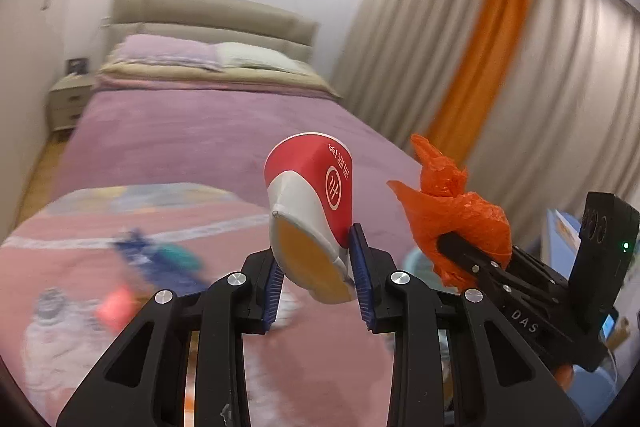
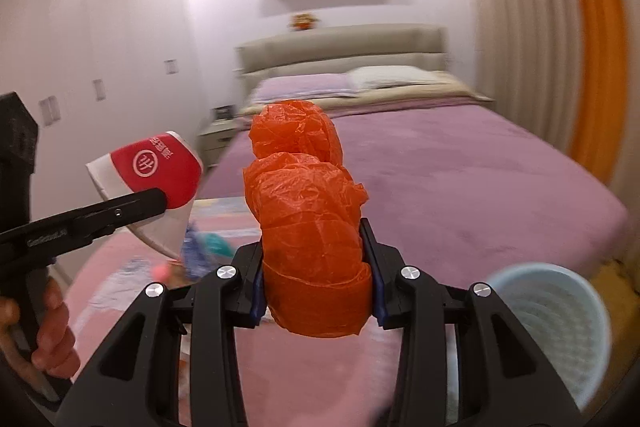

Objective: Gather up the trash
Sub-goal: 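Carry paper cup and orange bag to the wastebasket and open both tools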

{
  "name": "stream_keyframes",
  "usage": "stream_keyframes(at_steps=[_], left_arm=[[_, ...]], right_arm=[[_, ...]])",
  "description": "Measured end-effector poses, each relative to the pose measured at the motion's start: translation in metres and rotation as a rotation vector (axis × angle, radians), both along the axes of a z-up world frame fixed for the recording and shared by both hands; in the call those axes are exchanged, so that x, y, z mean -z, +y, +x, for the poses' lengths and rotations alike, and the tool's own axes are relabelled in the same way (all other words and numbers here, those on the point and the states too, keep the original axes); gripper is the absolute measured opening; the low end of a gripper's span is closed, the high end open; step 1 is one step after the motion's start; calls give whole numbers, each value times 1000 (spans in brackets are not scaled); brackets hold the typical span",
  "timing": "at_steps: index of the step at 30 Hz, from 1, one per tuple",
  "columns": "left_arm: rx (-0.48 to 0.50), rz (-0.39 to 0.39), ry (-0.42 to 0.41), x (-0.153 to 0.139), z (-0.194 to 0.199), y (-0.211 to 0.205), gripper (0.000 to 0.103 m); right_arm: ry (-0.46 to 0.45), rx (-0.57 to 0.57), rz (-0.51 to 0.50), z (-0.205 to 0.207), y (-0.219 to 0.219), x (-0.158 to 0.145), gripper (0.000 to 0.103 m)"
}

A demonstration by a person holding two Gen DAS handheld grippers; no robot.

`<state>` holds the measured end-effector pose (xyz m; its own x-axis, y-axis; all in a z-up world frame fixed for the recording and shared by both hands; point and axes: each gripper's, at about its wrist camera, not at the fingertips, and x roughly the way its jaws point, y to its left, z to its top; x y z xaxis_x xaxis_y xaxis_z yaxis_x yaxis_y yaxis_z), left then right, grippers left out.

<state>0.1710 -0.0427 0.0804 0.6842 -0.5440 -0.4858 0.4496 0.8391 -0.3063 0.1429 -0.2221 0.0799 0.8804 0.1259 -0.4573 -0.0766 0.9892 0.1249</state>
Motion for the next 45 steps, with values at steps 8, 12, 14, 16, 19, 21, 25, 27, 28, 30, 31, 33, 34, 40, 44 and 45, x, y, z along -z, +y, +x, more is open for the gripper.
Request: stream_keyframes(at_steps=[8, 12, 14, 16, 19, 21, 25, 27, 28, 30, 31, 33, 34, 40, 44, 45], left_arm=[[202, 42, 36, 21, -6, -133, 30], [258, 78, 57, 40, -3, -182, 31], [277, 94, 77, 52, 1, -200, 31], [296, 112, 98, 65, 2, -220, 31], [315, 141, 125, 83, 5, -243, 31], [327, 160, 138, 95, 7, -255, 32], [324, 197, 139, 112, 6, -263, 35], [323, 203, 152, 120, 8, -263, 45], [317, 203, 162, 123, 8, -264, 55], [306, 194, 164, 125, 7, -260, 61], [314, 191, 159, 124, 5, -257, 61], [321, 193, 145, 122, 1, -252, 62], [321, 191, 138, 120, -1, -249, 62], [302, 151, 114, 102, -12, -224, 62], [273, 111, 87, 84, -22, -192, 62], [264, 104, 82, 80, -24, -186, 62]], right_arm=[[60, 278, 112, -45, -122, 18, 36], [113, 379, 194, -55, -174, 37, 36], [151, 432, 231, -57, -197, 51, 36], [181, 470, 247, -57, -213, 62, 37], [234, 507, 272, -52, -234, 83, 37], [267, 522, 288, -49, -245, 97, 38], [315, 537, 293, -39, -259, 117, 41], [335, 545, 290, -36, -261, 124, 45], [346, 552, 293, -35, -262, 128, 52], [361, 563, 305, -34, -264, 133, 60], [362, 563, 309, -35, -264, 135, 60], [360, 562, 307, -37, -262, 136, 61], [360, 561, 307, -37, -262, 136, 61], [329, 528, 292, -45, -252, 125, 61], [285, 479, 264, -47, -226, 104, 61], [276, 467, 258, -47, -221, 99, 61]])
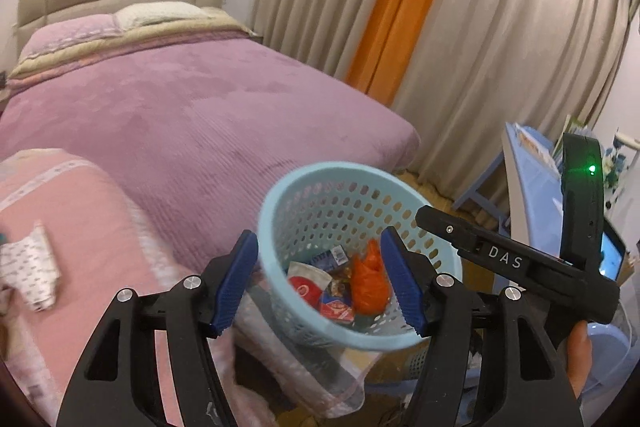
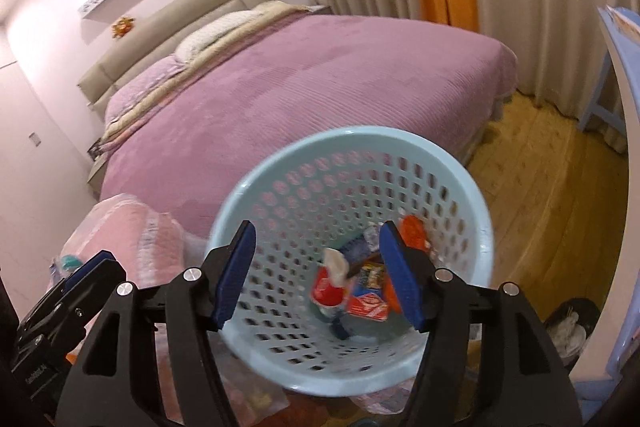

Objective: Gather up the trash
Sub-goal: 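Carry paper cup and orange bag to the wastebasket and open both tools, then grasp the orange paper cup with left tool while right tool grasps white napkin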

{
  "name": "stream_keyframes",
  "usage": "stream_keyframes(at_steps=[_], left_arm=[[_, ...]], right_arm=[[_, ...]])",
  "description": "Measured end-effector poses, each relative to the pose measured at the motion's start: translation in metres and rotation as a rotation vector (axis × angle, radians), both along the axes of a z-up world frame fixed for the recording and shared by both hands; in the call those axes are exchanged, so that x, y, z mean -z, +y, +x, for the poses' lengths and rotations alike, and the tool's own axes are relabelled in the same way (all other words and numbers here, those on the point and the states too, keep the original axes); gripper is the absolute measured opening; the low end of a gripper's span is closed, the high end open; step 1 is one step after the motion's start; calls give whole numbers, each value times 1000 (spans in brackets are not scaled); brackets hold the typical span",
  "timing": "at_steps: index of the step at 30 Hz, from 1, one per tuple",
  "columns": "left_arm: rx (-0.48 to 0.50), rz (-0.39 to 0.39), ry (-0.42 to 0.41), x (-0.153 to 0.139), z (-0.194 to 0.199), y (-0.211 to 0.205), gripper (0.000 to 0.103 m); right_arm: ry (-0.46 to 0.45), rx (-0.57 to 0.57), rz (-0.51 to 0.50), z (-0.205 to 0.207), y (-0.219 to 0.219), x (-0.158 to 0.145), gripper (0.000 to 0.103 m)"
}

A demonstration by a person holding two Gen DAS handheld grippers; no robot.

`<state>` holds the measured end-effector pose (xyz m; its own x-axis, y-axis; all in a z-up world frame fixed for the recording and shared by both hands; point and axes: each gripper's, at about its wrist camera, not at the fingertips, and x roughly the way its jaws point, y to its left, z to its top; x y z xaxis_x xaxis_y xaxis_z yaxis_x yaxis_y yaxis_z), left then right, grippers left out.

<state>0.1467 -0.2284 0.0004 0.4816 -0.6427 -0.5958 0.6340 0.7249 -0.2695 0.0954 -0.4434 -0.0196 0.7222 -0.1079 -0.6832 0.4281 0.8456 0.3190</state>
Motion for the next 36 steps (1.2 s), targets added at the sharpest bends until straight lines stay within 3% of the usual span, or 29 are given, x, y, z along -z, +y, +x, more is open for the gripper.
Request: stream_keyframes(at_steps=[10, 15, 20, 26, 32, 36], left_arm=[[-151, -75, -73, -41, -30, 122, 68], [-273, -51, -95, -40, -45, 196, 70], [-390, -53, -55, -24, -53, 273, 70], [-442, -8, 24, 10, -58, 323, 73], [-418, 38, 106, 43, -52, 342, 78], [-402, 16, 154, 60, -50, 347, 83]], right_arm=[[-90, -199, -84, 14, 100, -43, 61], [-101, -306, -116, 28, 150, -50, 61], [-105, -399, -140, 47, 207, -46, 61], [-95, -499, -166, 78, 266, -30, 61], [-14, -552, -203, 121, 302, -8, 61], [48, -553, -190, 151, 309, 13, 61]])
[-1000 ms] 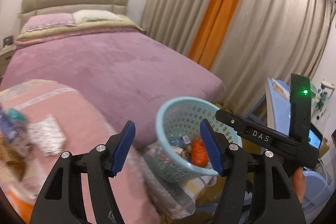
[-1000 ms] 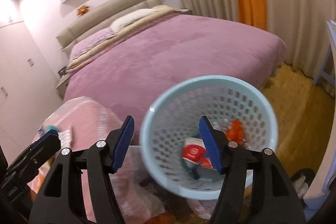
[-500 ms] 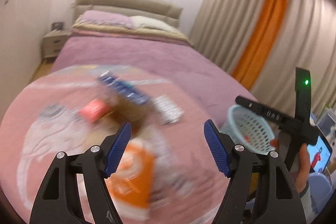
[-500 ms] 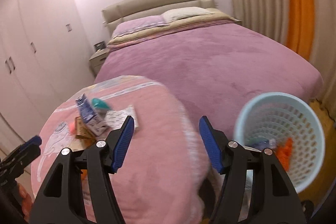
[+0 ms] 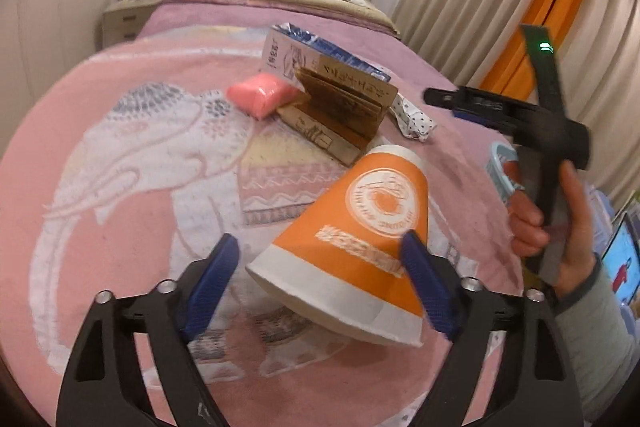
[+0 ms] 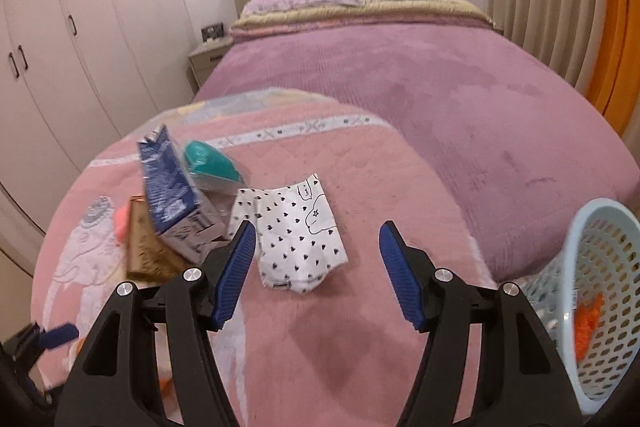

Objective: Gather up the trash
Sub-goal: 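Grasp the orange paper cup with left tool while right tool grasps white napkin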

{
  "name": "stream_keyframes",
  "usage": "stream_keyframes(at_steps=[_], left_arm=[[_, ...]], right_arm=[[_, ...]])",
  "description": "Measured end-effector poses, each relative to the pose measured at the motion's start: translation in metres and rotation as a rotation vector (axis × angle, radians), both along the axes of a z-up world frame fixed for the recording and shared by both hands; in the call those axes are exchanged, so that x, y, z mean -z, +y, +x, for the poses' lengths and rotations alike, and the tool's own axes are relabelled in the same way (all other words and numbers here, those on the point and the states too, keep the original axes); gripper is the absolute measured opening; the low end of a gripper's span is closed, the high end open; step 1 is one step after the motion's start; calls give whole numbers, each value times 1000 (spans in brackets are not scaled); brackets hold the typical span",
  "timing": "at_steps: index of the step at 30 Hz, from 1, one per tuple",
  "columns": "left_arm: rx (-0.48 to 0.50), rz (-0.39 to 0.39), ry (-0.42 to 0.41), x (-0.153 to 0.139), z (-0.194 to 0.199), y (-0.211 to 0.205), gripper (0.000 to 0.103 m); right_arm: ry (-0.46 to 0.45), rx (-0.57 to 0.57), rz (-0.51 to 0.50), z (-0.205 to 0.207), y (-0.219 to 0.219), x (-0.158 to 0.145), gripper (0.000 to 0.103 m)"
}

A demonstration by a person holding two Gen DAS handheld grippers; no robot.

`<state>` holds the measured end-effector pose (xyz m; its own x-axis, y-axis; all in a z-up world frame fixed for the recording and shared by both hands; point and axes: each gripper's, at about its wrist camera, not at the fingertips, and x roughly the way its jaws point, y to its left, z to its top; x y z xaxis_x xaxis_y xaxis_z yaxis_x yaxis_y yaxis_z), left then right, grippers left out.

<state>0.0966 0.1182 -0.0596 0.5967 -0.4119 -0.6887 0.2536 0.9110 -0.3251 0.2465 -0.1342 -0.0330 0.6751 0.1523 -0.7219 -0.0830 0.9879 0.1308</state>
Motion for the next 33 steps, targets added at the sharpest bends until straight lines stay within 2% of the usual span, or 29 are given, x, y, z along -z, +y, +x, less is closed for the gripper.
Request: stream_keyframes(at_steps=[2, 7, 11, 14, 15, 16, 17, 18, 20, 23, 26, 27, 33], left_arm=[[14, -14, 6, 2, 0, -3, 83], [20, 21, -16, 3, -5, -19, 85], [35, -22, 26, 11, -2, -29, 85], [37, 56, 3, 12, -8, -46, 84], [42, 66, 3, 12, -10, -49, 79], [39, 79, 1, 12, -11, -53, 78], [35, 84, -3, 11, -13, -55, 77], [35, 81, -4, 10, -14, -56, 75], [27, 66, -8, 9, -17, -56, 73], [24, 45, -29, 4, -23, -56, 64], [30, 17, -56, -2, -28, -57, 48], [33, 8, -58, -3, -28, -58, 39], [22, -12, -80, -8, -30, -63, 38]], right_arm=[[24, 4, -1, 10, 1, 9, 61], [77, -7, 19, 22, 1, 27, 61], [83, -16, 23, 25, 0, 30, 61], [78, -19, -7, 26, 4, 31, 61], [77, -20, -19, 27, 7, 31, 60], [72, -29, -25, 25, 9, 31, 55], [69, -35, -27, 25, 10, 31, 41], [66, -45, -26, 23, 11, 31, 34], [63, -52, -24, 21, 10, 30, 24], [63, -60, -20, 21, 9, 30, 10], [29, -73, -22, 16, 11, 25, 3], [17, -74, -22, 13, 12, 24, 2], [-87, -82, -3, -10, 10, 9, 2]])
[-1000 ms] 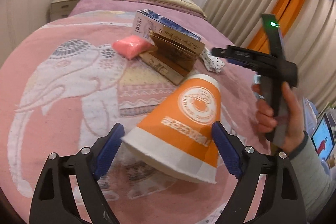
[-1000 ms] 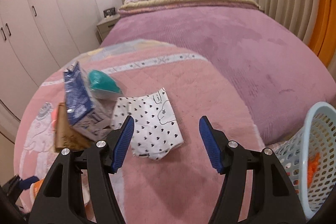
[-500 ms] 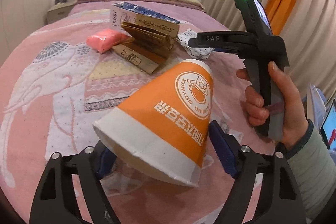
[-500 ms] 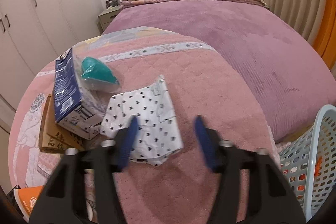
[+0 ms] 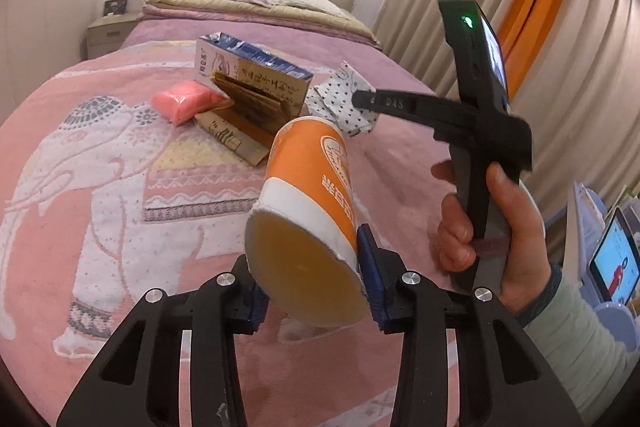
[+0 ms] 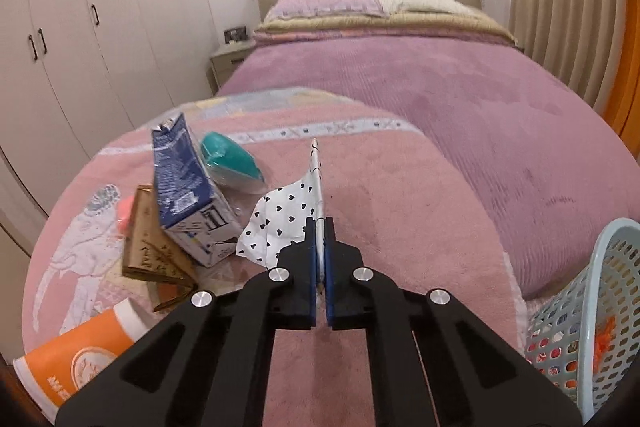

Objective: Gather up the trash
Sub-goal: 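Grasp the orange paper cup with left tool while right tool grasps white napkin, then carry orange cup and napkin to the wastebasket and open both tools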

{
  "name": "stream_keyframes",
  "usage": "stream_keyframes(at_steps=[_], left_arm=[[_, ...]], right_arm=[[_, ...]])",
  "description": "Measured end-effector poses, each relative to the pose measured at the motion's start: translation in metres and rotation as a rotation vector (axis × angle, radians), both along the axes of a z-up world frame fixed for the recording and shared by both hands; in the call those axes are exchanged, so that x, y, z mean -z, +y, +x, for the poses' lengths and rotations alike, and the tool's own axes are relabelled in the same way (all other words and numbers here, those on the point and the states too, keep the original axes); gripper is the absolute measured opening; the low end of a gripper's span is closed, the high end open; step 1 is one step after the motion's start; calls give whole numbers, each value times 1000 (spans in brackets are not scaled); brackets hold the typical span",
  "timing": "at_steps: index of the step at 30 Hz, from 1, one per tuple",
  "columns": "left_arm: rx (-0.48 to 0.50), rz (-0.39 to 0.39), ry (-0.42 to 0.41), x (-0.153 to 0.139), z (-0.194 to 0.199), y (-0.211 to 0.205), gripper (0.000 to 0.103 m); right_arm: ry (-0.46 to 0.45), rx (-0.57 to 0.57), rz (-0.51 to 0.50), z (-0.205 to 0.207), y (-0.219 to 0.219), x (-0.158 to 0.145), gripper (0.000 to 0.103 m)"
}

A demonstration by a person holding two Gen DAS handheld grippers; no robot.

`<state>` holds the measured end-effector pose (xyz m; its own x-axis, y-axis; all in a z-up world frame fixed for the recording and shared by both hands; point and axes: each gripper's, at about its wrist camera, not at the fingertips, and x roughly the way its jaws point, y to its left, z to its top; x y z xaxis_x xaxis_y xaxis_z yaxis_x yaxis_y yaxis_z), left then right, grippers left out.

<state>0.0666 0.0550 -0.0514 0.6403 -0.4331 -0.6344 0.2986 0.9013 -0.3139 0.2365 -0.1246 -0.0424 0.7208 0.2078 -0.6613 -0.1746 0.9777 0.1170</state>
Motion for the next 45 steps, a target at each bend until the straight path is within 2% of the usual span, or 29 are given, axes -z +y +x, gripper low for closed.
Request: stream_keyframes(at_steps=[5, 11, 18, 22, 28, 34, 41, 45], left_arm=[[14, 15, -64, -19, -5, -9, 37], [47, 25, -122, -41, 0, -32, 37], [153, 39, -201, -67, 16, -88, 37], [228, 59, -227, -75, 25, -129, 38], [350, 60, -221, -73, 43, -201, 38], [454, 119, -168, -43, 67, -276, 38], [498, 157, -106, -16, 91, -332, 39], [501, 170, -79, -5, 100, -349, 44]], right_arm=[[-29, 13, 50, -19, -13, -11, 2], [-100, 51, 94, -45, -46, -41, 2], [-205, 183, 121, -82, -117, -78, 2], [-213, 302, 96, -95, -164, -83, 2], [-187, 470, 60, -110, -229, -74, 2], [-127, 569, 58, -121, -283, -56, 2], [-17, 663, 102, -119, -335, -22, 2], [31, 690, 119, -117, -349, -6, 2]])
